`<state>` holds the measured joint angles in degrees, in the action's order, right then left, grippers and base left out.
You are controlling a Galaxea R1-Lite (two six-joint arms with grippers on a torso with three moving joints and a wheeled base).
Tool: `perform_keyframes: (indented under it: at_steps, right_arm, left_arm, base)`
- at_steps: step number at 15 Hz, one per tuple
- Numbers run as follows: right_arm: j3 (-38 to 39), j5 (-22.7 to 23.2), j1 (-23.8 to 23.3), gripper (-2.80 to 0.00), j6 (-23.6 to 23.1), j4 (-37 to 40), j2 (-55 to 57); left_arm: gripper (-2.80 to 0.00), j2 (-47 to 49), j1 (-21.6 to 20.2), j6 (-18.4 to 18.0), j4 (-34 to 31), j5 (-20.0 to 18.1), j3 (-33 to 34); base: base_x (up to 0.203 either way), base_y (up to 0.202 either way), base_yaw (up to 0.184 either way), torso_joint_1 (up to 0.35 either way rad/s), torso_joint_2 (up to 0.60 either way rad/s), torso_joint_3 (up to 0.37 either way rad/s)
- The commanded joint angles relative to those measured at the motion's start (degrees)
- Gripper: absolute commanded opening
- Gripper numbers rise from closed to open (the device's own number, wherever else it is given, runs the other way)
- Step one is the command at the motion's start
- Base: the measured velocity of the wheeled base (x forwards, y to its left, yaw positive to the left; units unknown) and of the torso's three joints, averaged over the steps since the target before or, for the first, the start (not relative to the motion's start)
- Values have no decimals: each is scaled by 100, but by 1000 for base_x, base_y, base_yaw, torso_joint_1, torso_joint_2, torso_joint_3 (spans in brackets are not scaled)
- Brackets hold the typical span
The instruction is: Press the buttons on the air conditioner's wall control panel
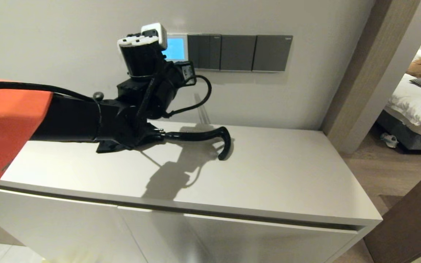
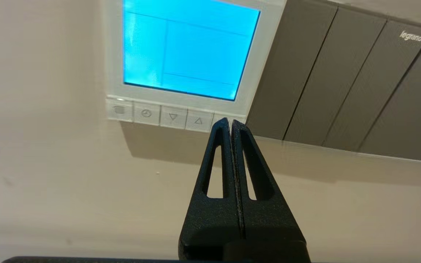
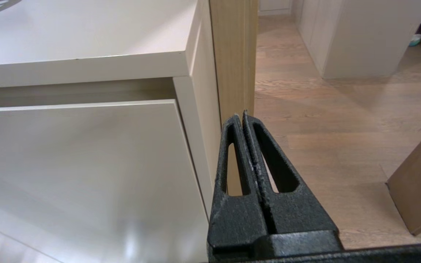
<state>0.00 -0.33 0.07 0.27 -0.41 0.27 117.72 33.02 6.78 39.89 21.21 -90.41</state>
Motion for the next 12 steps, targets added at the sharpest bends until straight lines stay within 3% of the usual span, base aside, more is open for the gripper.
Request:
perform_keyframes:
  at_steps: [1,3,6,12]
  right_arm:
    - [18,-2,1,-280,0,-2,8]
    - [18,-2,1,-280,0,-2,8]
    - [18,-2,1,-280,0,-2,8]
    - [18,-2,1,-280,0,-2,8]
  left_arm:
    - [-280,-411,92,-2,4,21,179]
    - [-280,-1350,234,-78,-24,30,546]
    - [-280,-2616,365,-242,-54,74,1625]
    - [-280,-4725,178,-800,-174,360,3714]
  base:
    - [0,0,0,0,0,0]
    - [0,0,0,0,0,0]
    - [0,0,0,0,0,0]
    - [0,0,0,0,0,0]
